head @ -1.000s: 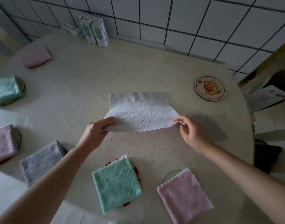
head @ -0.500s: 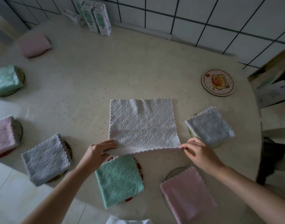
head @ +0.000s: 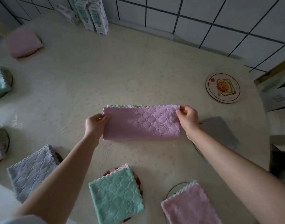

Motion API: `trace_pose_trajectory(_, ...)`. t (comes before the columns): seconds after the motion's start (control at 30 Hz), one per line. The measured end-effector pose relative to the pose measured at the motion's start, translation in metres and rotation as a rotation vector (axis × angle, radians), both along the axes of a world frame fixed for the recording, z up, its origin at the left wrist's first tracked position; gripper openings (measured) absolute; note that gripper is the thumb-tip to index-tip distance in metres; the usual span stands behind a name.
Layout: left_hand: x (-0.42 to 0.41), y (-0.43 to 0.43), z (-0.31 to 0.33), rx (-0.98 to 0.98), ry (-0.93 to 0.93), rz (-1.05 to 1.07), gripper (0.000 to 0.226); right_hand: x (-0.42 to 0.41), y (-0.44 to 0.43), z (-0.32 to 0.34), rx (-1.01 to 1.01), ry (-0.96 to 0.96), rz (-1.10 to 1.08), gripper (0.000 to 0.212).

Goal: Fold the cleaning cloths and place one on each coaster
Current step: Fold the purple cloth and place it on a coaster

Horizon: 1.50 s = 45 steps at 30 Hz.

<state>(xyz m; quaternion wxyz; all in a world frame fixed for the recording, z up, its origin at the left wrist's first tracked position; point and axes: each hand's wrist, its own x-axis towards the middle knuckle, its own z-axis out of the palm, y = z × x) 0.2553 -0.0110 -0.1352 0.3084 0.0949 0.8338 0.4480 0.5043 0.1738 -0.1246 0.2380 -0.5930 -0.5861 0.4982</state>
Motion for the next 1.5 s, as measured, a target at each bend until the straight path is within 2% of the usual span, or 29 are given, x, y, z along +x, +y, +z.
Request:
trace_pose_trajectory(0.17, 0.001, 0.006, -0.015, -0.052, 0.069, 0.003, 0.007, -0.003, 0.009, -0.025, -0.086, -0.11, -0.068, 0.011)
trace_pose_trajectory(0.3, -0.006, 0.01, -0.02, -0.101, 0.177, -0.104, 0.016, -0.002, 0.013, -0.032, -0.064, -0.173, -0.083, 0.01)
trace_pose_trajectory(0.6, -0.002, 0.019, -0.014, -0.191, 0.236, -0.179, 0.013, -0.003, 0.019, -0.036, -0.003, -0.275, -0.085, 0.016)
trace_pose_trajectory(0.77, -0.005, 0.027, -0.012, -0.277, 0.25, -0.159, 0.022, -0.007, 0.022, -0.034, -0.022, -0.303, -0.098, 0.02)
trace_pose_trajectory(0.97, -0.009, 0.028, -0.009, -0.342, 0.14, -0.045, 0.033, -0.009, 0.028, -0.024, -0.059, -0.333, -0.084, 0.025)
trace_pose_trajectory(1.07, 0.0, 0.014, 0.0, -0.382, 0.193, -0.013, 0.036, -0.001, 0.015, -0.012, 0.069, -0.352, 0.041, 0.024)
trace_pose_trajectory(1.13, 0.019, 0.001, 0.005, -0.438, 0.424, -0.104, 0.041, 0.01, -0.004, -0.005, 0.354, -0.388, 0.209, 0.028)
trace_pose_trajectory(1.2, 0.047, -0.007, 0.007, -0.385, 0.737, -0.349, 0.046, 0.015, -0.03, -0.001, 0.603, -0.404, 0.436, 0.034)
trace_pose_trajectory(1.23, 0.06, -0.009, 0.004, -0.321, 0.821, -0.515, 0.05, 0.016, -0.042, -0.002, 0.658, -0.402, 0.569, 0.037)
trace_pose_trajectory(1.33, 0.089, -0.008, -0.013, -0.241, 0.875, -0.938, 0.062, 0.01, -0.071, -0.011, 0.702, -0.484, 0.885, 0.051)
trace_pose_trajectory(1.4, 0.1, -0.008, -0.022, -0.288, 0.837, -1.024, 0.065, 0.009, -0.079, -0.022, 0.672, -0.567, 0.97, 0.058)
trace_pose_trajectory(1.5, 0.109, -0.019, -0.031, -0.349, 0.807, -1.069, 0.066, 0.023, -0.08, -0.033, 0.705, -0.697, 1.045, 0.058)
